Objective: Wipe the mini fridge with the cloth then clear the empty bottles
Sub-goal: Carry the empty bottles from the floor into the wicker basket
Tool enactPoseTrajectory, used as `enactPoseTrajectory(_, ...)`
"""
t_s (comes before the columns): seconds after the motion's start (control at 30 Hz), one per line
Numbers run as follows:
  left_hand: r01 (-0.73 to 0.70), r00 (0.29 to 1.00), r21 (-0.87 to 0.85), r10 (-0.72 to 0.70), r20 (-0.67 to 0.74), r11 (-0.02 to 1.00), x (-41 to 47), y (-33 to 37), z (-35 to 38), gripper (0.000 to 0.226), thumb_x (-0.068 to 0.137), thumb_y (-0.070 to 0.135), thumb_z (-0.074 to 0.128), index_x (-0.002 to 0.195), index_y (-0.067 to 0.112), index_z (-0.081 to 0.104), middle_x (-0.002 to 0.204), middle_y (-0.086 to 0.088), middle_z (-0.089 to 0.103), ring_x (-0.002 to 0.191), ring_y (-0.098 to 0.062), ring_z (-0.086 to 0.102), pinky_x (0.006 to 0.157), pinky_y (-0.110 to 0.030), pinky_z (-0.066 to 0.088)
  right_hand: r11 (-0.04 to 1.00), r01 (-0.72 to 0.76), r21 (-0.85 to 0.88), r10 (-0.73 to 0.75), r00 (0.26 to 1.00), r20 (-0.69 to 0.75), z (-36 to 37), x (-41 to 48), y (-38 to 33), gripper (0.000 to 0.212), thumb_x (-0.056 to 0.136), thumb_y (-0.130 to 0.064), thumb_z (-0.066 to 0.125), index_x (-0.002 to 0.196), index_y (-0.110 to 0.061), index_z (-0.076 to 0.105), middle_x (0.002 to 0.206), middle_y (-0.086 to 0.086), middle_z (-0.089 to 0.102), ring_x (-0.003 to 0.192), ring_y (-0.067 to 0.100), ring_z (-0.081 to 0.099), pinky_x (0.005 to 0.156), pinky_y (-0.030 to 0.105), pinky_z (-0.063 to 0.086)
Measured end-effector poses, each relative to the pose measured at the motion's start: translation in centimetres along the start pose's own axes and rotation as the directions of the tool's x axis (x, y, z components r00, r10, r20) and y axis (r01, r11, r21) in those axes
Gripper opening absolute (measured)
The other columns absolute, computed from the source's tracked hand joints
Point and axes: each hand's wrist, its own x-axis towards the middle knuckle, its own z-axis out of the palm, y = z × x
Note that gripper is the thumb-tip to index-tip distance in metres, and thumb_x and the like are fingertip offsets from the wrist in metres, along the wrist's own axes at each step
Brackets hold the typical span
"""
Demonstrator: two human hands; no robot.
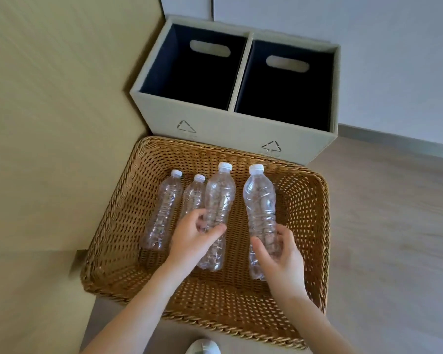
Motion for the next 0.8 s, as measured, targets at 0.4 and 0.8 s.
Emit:
enactPoseTrajectory(0.4,-0.097,0.994,0.217,0.105,-0.025,0.971,5.9,-4.4,2.7,0.070,0.078,0.059,0.073,0.138,0.029,0.051,0.096,0.014,0.064,0.087,0.001,0.062,0.070,-0.015,0.046,0.999,-0.021,0.027,0.021,1.000,-0.009,5.4,5.2,6.6,0.053,0.085,-0.045,0.074,0.127,-0.032,0.045,0.109,-0.008,0.067,0.097,0.006,0.068,0.087,0.031,0.058)
enactPoseTrajectory(0.8,-0.107,0.994,0.377,0.090,0.063,0.920,6.8,-5.8,4.2,0.084,0.078,0.067,0.066,0.145,0.020,0.049,0.105,0.015,0.061,0.094,-0.004,0.059,0.065,-0.011,0.039,0.979,-0.097,-0.180,0.102,0.995,0.017,6.8,5.9,8.3,0.051,0.084,-0.052,0.072,0.113,-0.028,0.038,0.113,-0.008,0.045,0.091,0.003,0.053,0.077,0.030,0.058)
